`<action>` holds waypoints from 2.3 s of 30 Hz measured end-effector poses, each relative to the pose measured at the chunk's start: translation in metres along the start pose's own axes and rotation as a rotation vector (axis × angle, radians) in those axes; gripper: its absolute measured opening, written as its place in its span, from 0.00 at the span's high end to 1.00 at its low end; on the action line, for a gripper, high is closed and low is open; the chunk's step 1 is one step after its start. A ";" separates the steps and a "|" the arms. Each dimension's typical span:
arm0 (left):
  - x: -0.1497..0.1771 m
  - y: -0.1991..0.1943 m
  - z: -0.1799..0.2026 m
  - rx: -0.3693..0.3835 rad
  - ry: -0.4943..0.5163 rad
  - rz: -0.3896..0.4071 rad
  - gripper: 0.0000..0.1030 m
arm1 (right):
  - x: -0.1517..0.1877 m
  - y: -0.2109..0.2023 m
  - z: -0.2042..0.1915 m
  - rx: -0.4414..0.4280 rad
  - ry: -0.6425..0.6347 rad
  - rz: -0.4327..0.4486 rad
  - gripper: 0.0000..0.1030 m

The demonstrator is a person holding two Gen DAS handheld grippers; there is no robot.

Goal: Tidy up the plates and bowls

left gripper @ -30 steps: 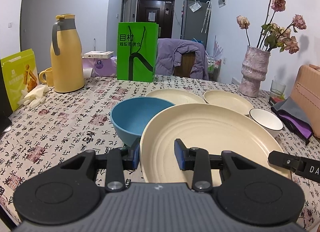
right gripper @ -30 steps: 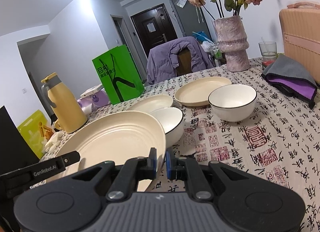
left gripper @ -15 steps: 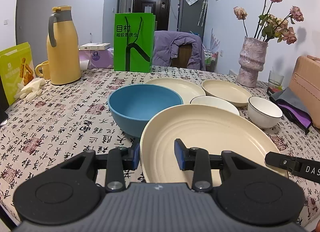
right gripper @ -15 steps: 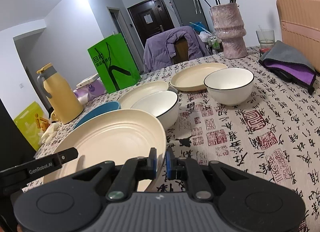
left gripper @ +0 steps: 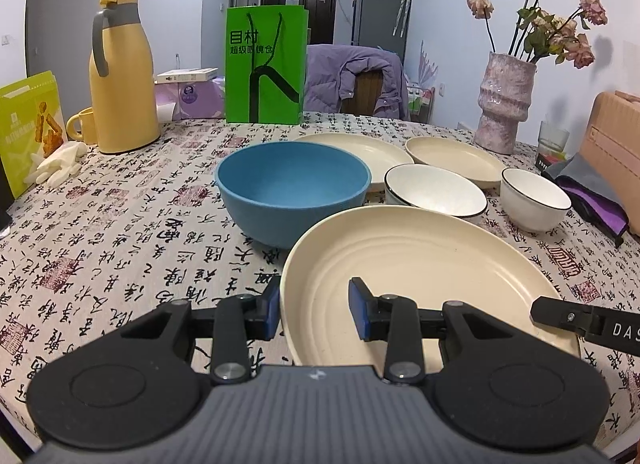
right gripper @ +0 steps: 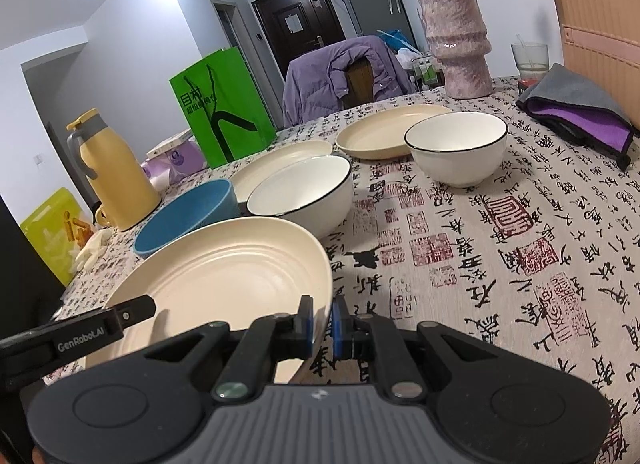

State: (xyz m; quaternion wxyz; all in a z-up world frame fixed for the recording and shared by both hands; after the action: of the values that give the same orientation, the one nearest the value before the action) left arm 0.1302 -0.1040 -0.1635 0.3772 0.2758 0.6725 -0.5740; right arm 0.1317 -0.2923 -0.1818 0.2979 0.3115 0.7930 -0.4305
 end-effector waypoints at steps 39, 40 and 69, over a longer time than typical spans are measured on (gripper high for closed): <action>0.024 0.033 0.002 0.004 0.043 -0.082 0.66 | 0.018 0.026 0.011 0.021 0.007 -0.071 0.91; 0.025 0.034 0.002 0.005 0.044 -0.086 0.66 | 0.018 0.026 0.011 0.020 0.005 -0.070 0.91; 0.021 0.022 -0.017 0.030 0.021 -0.037 0.02 | 0.009 0.014 -0.006 -0.049 -0.039 -0.014 0.12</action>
State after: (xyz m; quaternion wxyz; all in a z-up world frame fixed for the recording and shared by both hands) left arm 0.1328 -0.0850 -0.1927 0.3552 0.2750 0.6728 -0.5878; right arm 0.1352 -0.2793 -0.1926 0.3180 0.2902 0.7993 -0.4192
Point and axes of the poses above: each gripper's, at about its wrist camera, not at the fingertips, and y roughly the way its jaws point, z to its right, x to its underside, the point moved 9 cm from there along y, roughly the way its jaws point, and after that the axes turned 11 degrees about -x, right-handed, at the moved point
